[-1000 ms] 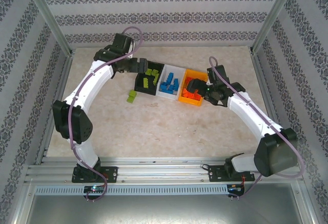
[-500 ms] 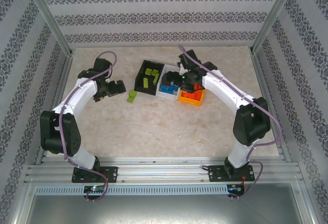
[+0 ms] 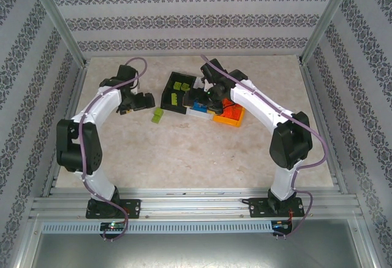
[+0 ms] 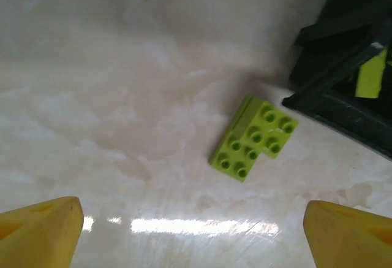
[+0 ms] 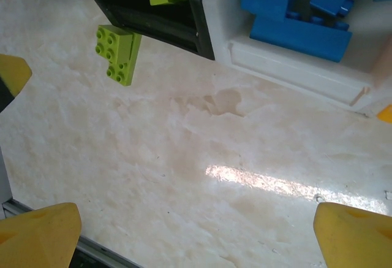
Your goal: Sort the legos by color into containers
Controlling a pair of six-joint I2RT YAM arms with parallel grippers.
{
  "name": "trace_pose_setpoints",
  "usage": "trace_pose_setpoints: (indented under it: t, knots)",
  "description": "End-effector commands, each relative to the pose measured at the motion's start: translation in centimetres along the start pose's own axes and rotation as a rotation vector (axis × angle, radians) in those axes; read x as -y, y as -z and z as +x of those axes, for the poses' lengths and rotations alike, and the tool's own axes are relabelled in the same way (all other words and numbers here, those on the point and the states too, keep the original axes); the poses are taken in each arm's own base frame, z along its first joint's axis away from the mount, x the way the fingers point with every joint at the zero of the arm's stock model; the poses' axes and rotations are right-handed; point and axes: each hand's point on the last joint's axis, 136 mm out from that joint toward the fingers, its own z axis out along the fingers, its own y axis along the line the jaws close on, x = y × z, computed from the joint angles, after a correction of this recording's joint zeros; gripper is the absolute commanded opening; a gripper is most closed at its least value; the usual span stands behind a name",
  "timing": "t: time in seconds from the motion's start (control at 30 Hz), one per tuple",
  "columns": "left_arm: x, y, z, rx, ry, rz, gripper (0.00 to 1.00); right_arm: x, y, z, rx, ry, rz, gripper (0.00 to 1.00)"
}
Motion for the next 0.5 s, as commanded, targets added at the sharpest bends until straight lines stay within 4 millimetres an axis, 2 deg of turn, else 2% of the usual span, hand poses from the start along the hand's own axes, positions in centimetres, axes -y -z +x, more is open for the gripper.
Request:
trace_pose_setpoints:
  t: [0.0,0.27,0.47]
  knots:
    - [2.6,-1.5,0.3,-0.053,-0.142,0.031,0.89,-0.2,2.2,0.3,0.028,-0.044,0.009,0.98]
    - [5.5,-4.5,0.5,-0.109,-0.256,0.055,0.82,0.2,4.2,1.1,0.075,-0.084,0.041,0.98]
    - [5.6,-6.9,0.6,-0.14,-0.248,0.051,0.75,0.0,5.0,1.8,0.114,-0.102,0.062,0.98]
